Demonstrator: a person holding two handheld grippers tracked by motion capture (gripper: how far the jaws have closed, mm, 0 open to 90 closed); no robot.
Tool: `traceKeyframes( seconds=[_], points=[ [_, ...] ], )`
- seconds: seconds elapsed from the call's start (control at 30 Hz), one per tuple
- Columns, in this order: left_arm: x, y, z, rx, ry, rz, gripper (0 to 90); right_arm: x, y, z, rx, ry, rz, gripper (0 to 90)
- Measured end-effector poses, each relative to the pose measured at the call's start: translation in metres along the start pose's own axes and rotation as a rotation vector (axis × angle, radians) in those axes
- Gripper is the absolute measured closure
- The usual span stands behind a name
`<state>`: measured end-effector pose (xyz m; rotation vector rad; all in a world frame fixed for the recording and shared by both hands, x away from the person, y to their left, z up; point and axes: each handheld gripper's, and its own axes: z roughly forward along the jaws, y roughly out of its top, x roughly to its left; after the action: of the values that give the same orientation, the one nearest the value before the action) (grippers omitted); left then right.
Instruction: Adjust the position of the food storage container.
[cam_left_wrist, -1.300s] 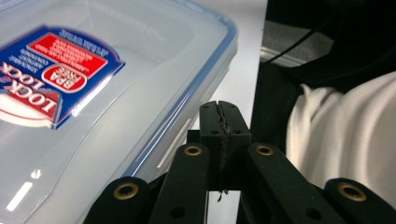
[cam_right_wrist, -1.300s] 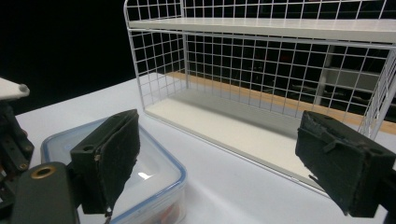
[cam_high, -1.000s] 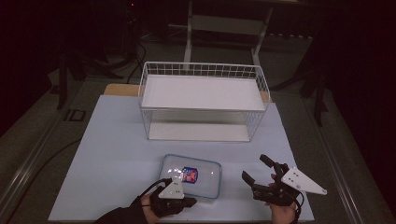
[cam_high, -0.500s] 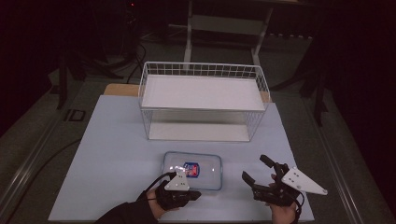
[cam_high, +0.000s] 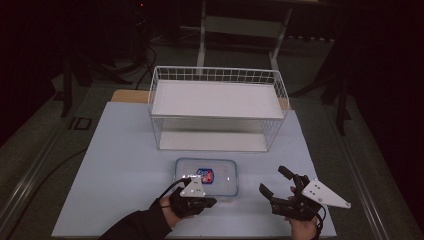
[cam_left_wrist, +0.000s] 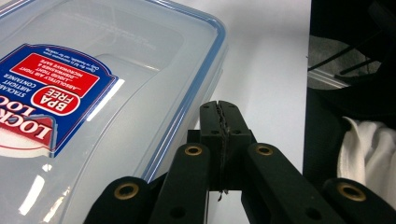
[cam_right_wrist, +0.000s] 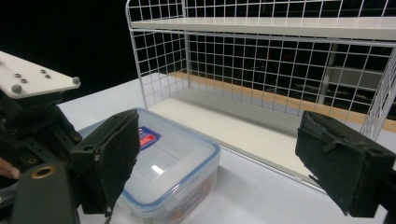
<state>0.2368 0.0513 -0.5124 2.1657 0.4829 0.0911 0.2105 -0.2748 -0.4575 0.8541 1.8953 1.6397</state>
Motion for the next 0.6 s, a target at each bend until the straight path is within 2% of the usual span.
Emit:
traceKeyframes(
  seconds=[0.43,0.53,0.6],
  points=[
    [0.013,0.004,0.003,-0.002,0.000,-0.009,89.8,0.000,0.000,0.000,0.005,0.005,0.006,13.6],
    [0.012,0.005,0.000,-0.002,0.000,-0.012,89.7,0.000,0.000,0.001,0.006,0.006,0.007,13.6],
    [0.009,0.006,-0.006,-0.011,0.005,0.002,89.7,0.000,-0.001,0.001,0.006,0.007,0.008,13.6]
  ],
)
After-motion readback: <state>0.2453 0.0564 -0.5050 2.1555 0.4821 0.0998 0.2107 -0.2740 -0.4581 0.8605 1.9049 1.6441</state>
